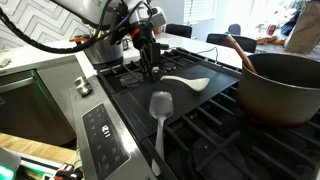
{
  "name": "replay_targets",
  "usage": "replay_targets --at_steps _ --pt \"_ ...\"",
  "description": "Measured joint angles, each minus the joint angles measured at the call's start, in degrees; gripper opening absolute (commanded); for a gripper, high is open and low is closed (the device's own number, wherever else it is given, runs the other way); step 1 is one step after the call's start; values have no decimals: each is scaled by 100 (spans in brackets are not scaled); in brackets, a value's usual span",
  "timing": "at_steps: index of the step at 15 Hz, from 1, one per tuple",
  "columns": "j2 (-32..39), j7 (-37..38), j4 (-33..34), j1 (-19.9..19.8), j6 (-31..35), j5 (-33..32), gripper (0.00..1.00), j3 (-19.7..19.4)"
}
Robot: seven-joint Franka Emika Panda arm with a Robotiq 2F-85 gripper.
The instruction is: Pick up the silver spoon and put it on the hob of the cooker
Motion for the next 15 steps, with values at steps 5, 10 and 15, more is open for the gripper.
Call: replay_targets --at_steps 5,10,15 --pt "268 12 199 27 0 7 94 62" --pt "313 -15 333 44 -2 155 100 121" --pt "-129 -629 403 108 -44 1288 100 307"
